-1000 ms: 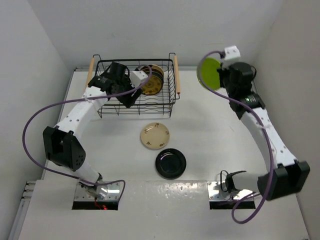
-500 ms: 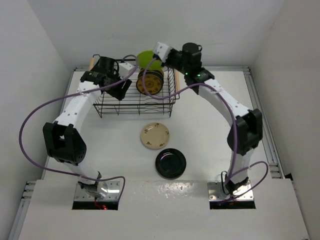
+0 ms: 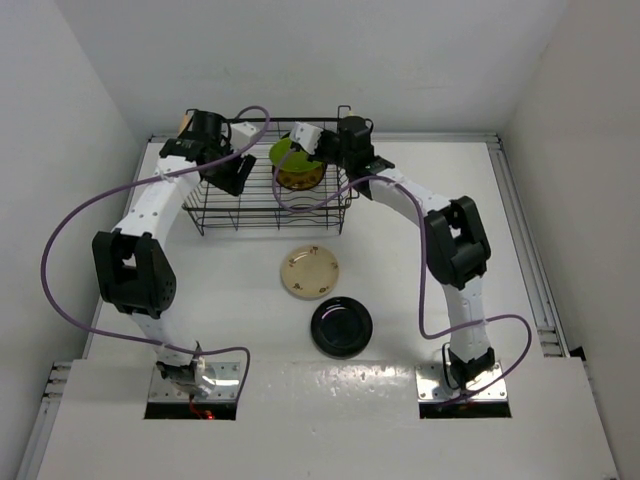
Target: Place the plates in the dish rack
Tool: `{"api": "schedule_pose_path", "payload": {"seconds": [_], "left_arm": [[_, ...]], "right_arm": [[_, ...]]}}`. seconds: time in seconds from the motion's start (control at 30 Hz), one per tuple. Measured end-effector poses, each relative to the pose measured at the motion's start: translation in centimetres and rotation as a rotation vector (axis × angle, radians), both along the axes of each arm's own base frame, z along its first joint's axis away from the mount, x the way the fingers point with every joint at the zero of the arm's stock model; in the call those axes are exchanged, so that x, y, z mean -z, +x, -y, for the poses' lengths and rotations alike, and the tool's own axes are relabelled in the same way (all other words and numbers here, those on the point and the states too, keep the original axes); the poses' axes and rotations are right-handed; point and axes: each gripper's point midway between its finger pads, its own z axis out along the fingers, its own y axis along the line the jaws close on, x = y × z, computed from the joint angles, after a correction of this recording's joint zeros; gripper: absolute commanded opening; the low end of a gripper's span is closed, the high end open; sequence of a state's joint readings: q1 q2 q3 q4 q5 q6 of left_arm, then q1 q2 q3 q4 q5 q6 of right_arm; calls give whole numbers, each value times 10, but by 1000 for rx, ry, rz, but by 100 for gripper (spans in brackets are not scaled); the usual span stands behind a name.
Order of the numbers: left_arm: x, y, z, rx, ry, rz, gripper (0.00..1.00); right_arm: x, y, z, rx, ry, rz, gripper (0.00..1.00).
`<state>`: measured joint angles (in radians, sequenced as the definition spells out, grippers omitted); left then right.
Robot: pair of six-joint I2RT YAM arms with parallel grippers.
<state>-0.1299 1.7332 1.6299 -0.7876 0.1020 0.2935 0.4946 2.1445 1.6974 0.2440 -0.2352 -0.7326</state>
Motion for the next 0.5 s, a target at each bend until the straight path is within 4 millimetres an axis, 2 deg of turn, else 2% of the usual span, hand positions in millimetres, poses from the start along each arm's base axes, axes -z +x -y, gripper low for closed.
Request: {"api": "schedule_pose_path", "payload": {"seconds": [0.2,0.5], "left_arm": [[-1,3,-4,-9,-8,10,65],[-5,7,-8,-12,-25,23,65]], "right_arm": [[7,-4,-5,7,4,21,0],[52,-15,-5,20,-69,5,0]]}}
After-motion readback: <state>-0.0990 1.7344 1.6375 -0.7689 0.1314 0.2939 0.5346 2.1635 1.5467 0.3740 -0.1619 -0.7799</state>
